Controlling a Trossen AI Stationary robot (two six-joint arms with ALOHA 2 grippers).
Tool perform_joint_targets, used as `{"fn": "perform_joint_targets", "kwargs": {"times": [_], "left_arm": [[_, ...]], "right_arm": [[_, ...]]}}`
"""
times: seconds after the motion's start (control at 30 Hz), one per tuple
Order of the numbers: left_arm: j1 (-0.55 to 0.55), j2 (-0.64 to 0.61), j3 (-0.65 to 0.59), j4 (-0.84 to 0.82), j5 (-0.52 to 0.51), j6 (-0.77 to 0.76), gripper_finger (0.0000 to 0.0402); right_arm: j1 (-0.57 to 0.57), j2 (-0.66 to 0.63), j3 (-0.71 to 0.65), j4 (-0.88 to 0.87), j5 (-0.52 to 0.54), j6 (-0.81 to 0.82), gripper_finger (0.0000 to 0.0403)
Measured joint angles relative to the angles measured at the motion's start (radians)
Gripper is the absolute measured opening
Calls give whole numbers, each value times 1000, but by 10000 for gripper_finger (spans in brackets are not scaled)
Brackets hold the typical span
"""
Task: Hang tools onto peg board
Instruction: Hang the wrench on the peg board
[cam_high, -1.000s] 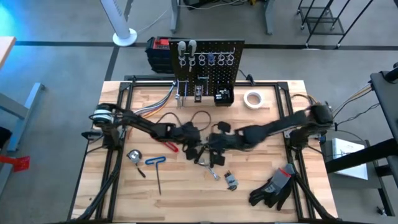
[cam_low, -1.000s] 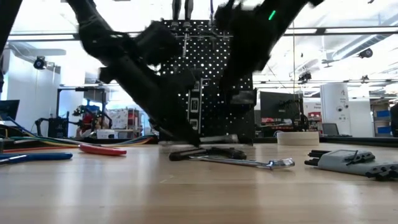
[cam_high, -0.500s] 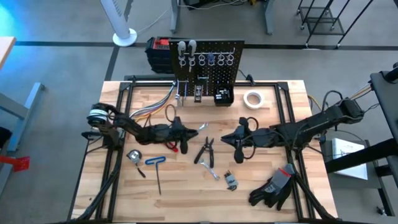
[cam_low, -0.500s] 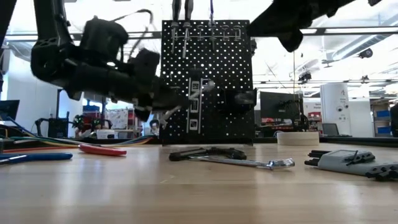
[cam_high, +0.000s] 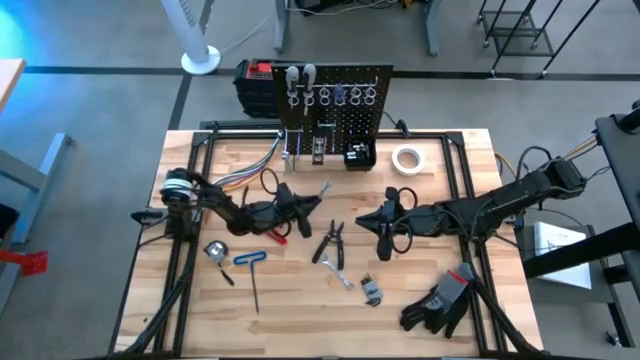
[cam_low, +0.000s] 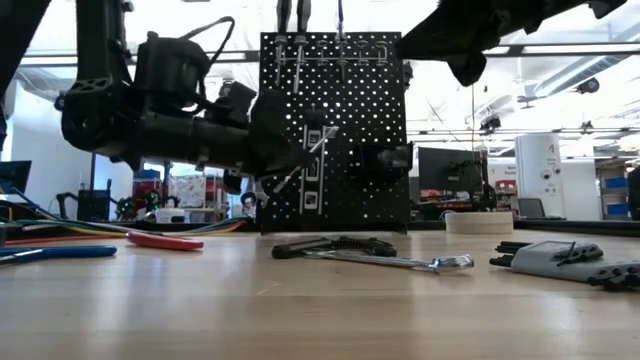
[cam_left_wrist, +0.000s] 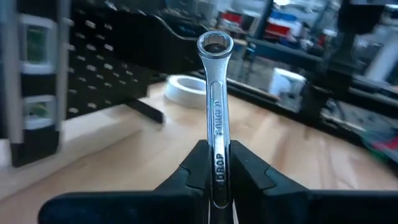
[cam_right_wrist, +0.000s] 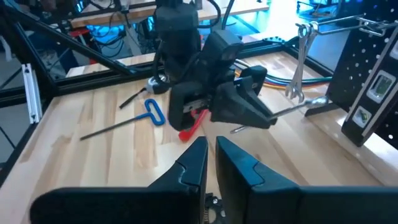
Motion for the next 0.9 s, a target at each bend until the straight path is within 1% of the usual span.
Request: {"fn": "perform_joint_targets", "kwargs": {"times": [0.1,0.2,0.27,0.37,0.47,0.5,0.57,0.7,0.9], "left_arm": [[-5,42,33,31,-40,19,24],[-10,74,62,37,-105,20,24],[-22,94,66,52,-189,21,24],[-62,126,61,151,-329,70,24],[-119,133,56,156,-536,142,24],[-135,131,55,160,-589,173,24],[-157,119,56,165,-625,214,24],[-170,113,60,162,-642,217,24],[-169,102,53,162,-794,169,24]], "right_arm": [[0,1,0,-10,0,0,24],[1,7,-1,-10,0,3,25],[4,8,-2,-8,0,2,27],[10,10,-4,-13,0,-1,29],[17,10,-10,-16,0,-1,27],[18,10,-12,-16,0,-1,26],[20,10,-15,-16,0,-2,24],[20,12,-17,-15,0,-2,26],[20,17,-17,-16,0,12,26]]}}
